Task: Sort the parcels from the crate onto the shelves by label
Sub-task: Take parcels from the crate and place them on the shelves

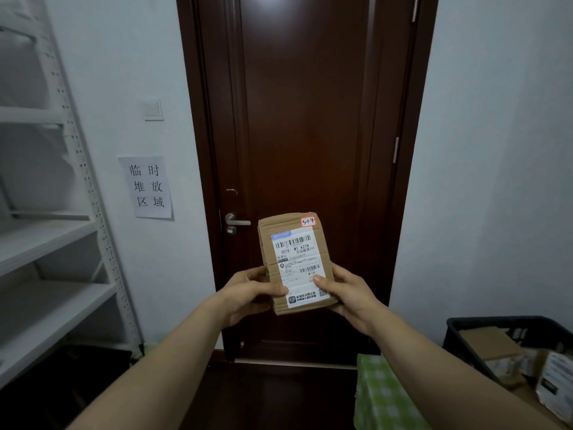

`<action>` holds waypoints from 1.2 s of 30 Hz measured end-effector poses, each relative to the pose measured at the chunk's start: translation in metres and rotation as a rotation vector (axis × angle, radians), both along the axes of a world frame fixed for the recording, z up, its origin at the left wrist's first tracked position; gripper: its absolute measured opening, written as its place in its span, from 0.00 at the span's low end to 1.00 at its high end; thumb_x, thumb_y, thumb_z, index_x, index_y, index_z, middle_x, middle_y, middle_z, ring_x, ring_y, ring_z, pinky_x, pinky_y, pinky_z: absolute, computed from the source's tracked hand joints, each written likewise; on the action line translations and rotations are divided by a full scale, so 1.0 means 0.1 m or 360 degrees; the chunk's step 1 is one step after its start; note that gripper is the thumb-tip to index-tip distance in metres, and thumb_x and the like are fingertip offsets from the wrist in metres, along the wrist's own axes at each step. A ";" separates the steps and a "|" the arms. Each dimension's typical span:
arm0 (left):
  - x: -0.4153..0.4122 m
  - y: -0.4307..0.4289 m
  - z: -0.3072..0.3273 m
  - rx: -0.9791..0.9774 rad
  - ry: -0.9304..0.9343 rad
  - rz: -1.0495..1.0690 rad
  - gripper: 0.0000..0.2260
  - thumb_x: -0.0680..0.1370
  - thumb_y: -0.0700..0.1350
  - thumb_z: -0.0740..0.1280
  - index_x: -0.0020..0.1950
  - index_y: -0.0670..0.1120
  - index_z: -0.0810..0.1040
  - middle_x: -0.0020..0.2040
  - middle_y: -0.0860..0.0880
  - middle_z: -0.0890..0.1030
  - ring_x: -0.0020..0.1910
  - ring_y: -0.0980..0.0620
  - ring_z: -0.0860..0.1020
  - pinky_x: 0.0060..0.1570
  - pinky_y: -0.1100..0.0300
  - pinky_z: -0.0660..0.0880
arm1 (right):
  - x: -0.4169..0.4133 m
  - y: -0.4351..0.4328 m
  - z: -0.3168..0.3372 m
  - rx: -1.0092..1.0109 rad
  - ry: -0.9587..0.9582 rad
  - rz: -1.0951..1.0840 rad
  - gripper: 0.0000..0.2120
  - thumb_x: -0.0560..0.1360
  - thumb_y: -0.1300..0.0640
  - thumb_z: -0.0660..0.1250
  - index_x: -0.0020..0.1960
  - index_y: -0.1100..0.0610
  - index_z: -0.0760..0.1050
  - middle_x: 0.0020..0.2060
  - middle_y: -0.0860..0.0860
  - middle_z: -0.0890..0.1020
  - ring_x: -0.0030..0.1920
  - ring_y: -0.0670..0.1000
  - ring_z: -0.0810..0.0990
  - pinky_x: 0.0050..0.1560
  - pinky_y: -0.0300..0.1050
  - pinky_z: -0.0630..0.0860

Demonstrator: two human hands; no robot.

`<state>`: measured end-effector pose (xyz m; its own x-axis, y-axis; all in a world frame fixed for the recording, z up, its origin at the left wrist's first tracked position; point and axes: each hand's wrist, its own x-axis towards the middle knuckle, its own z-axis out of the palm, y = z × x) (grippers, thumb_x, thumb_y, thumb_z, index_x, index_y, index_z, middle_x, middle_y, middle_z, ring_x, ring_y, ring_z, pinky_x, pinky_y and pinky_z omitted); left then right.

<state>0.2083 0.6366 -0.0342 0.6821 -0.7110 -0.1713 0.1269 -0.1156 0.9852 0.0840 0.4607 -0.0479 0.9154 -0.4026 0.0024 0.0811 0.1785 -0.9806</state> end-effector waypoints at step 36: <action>-0.84 3.40 -0.53 0.0035 0.0211 0.1574 0.23 0.71 0.45 0.73 0.65 0.57 0.76 0.55 0.53 0.83 0.56 0.51 0.80 0.47 0.53 0.75 | 0.96 3.24 -0.45 -0.0294 0.0126 0.1220 0.11 0.73 0.67 0.69 0.54 0.58 0.78 0.49 0.54 0.84 0.50 0.54 0.83 0.56 0.51 0.78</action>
